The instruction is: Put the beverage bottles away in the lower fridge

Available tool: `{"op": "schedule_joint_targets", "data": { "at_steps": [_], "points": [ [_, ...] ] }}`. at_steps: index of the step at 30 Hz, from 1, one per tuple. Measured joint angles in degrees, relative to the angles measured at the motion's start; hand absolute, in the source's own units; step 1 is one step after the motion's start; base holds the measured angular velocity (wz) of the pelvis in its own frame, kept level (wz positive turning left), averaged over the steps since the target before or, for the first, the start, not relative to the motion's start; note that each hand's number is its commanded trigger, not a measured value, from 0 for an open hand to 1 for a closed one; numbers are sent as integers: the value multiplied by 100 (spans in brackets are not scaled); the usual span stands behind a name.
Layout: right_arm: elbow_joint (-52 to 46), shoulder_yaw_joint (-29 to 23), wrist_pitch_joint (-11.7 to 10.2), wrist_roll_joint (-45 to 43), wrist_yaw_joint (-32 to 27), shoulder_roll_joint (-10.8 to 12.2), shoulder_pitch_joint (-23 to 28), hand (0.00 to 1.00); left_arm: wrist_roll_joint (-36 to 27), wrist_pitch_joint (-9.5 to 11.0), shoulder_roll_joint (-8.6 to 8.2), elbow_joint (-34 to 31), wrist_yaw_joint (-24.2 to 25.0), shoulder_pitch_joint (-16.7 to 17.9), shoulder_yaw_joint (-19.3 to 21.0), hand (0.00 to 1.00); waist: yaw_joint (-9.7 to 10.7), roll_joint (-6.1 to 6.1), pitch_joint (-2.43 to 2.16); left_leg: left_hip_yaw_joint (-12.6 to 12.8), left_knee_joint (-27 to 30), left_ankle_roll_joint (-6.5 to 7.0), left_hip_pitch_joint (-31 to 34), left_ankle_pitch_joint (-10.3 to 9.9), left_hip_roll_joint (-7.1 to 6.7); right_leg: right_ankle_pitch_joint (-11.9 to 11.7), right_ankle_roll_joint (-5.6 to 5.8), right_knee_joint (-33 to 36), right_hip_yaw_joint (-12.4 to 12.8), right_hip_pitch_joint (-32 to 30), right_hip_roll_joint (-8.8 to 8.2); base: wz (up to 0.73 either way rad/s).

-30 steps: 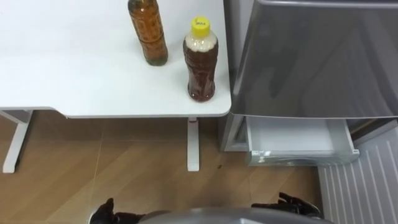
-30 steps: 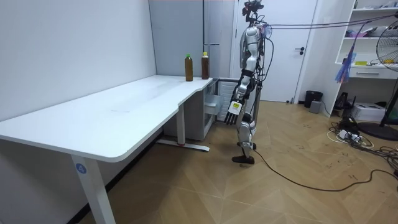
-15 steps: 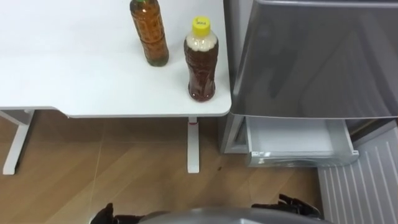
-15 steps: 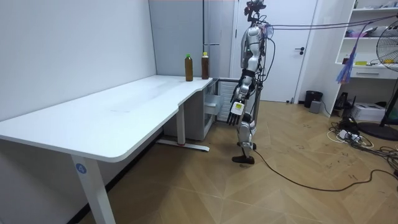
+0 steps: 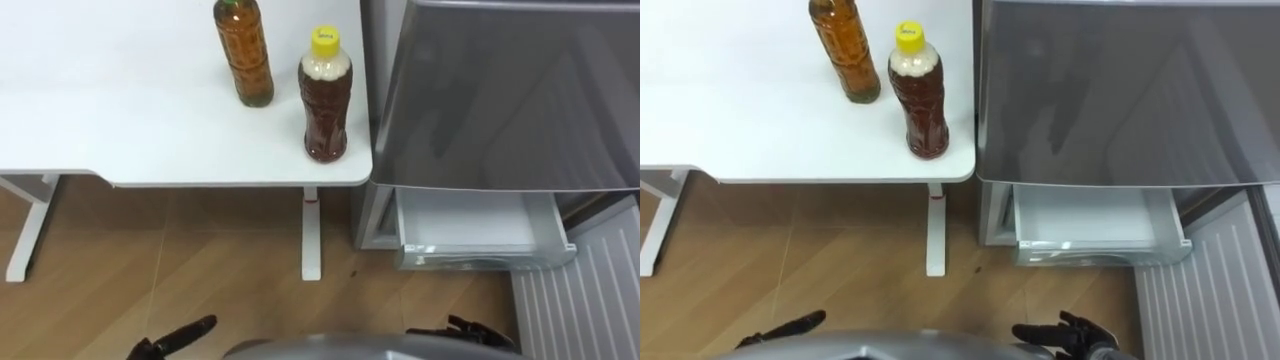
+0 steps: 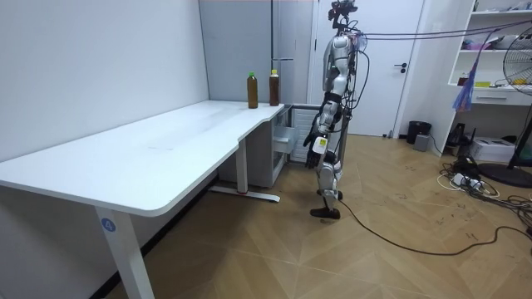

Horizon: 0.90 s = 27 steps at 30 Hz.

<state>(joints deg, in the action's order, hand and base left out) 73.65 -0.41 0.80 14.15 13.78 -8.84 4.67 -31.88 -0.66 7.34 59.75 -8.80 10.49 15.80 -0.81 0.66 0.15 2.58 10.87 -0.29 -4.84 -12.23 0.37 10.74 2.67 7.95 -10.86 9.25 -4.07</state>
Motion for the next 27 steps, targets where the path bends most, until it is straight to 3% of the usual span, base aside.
{"op": "schedule_joint_targets", "data": {
  "at_steps": [4,10,16,18,23,27],
  "points": [
    [-66,-35,-5,0,-47,1,68,0,4,115,2,-671,-588,-9,180,0,-84,-4,-2,-2,8,0,-11,0,0,-2,-3,9,4,5,0,0],
    [-234,-82,-45,-75,-58,1,170,0,197,440,1,-1765,-1681,-21,318,0,-123,-21,-3,-31,21,0,-8,-1,-2,-3,-5,-2,-7,-23,2,0],
    [-406,-89,-171,-80,-114,21,313,0,1334,825,-6,-3148,-2871,71,431,0,-130,-6,-11,-152,-23,1,-65,1,-17,-7,-12,-1,-21,-6,17,-1],
    [-424,-89,-209,-72,-108,22,330,0,1783,952,-2,-3923,-3239,71,426,0,-121,4,-16,-177,-22,1,-62,1,-20,-7,-12,-10,-42,-12,16,0],
    [-462,-93,-279,-73,-108,19,388,0,2595,1198,8,-4863,-3671,70,423,0,-119,7,-31,-177,-24,1,-84,1,-21,-7,-12,-16,-13,-16,18,-4],
    [-484,-96,-343,-93,-98,19,431,0,2770,1228,27,-5721,-3831,53,427,0,-117,21,-36,-217,-26,1,-83,1,-23,-7,-12,-20,-31,-5,22,1]
  ]
}}
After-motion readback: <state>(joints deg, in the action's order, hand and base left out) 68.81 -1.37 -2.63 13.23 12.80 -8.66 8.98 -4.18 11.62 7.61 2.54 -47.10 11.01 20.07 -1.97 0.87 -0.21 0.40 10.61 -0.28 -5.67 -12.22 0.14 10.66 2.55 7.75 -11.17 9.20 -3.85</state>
